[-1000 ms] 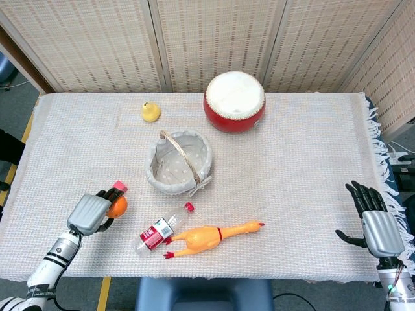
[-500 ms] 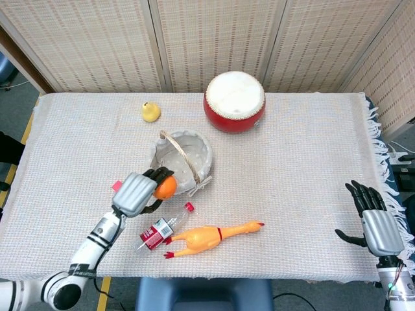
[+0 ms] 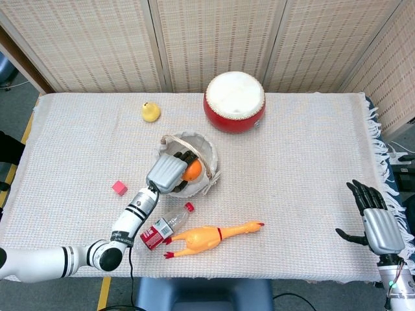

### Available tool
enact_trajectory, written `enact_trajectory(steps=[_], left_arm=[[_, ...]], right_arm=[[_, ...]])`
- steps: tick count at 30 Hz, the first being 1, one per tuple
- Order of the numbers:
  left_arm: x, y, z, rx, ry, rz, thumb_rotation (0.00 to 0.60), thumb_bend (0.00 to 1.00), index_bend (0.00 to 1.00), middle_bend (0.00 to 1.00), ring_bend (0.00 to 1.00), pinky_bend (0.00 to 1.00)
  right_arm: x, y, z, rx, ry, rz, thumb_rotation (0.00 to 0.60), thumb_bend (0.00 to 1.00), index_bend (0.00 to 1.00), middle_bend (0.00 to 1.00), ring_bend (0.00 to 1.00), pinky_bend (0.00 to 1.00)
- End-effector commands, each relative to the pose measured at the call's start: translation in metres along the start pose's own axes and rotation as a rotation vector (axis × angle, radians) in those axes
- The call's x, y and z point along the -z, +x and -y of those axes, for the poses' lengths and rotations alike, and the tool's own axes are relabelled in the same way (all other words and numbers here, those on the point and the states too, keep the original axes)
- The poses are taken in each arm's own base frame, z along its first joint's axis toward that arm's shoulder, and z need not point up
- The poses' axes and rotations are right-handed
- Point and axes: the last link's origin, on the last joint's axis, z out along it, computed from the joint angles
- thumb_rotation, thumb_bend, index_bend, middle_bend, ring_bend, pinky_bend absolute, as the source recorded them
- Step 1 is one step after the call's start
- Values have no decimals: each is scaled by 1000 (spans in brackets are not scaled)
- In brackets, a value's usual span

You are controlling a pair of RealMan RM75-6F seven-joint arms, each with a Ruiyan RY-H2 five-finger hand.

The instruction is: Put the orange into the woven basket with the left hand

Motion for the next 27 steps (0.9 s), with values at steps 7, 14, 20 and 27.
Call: enact_trajectory(steps=[7, 14, 20, 27], left_arm=[[-11, -5, 24, -40, 106, 17, 600, 424, 90, 42, 86, 314], [-1, 6, 38, -36, 177, -2, 600, 408, 0, 0, 0, 162], [28, 10, 56, -23, 226, 18, 600, 392, 0, 0, 0, 154], [85, 16, 78, 52, 272, 35, 600, 398, 0, 0, 0, 150]], right_arm=[[-1, -2, 2, -3, 2, 9, 600, 27, 0, 0, 0, 0], [0, -2, 3, 0, 4, 10, 600, 27, 0, 0, 0, 0], [0, -2, 3, 3, 8, 10, 600, 28, 0, 0, 0, 0], [2, -2, 3, 4, 14, 6, 600, 27, 0, 0, 0, 0]])
